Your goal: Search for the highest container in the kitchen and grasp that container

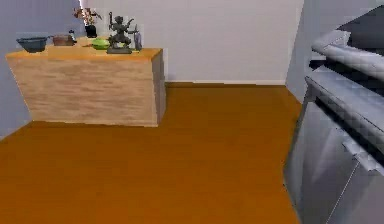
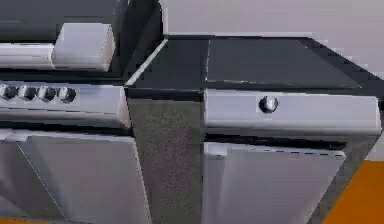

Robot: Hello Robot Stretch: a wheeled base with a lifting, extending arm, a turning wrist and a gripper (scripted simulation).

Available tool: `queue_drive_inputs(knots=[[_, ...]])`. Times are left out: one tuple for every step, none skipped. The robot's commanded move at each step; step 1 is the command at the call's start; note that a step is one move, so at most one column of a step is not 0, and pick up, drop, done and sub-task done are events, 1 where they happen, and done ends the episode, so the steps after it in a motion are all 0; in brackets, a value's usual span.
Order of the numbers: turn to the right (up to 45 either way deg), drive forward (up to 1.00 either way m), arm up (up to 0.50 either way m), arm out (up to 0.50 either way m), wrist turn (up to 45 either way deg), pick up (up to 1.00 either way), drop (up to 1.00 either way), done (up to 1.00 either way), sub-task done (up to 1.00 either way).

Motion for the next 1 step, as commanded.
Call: queue_drive_inputs(knots=[[0.0,1.0,0.0,0.0,0.0,0.0,0.0,0.0,0.0]])
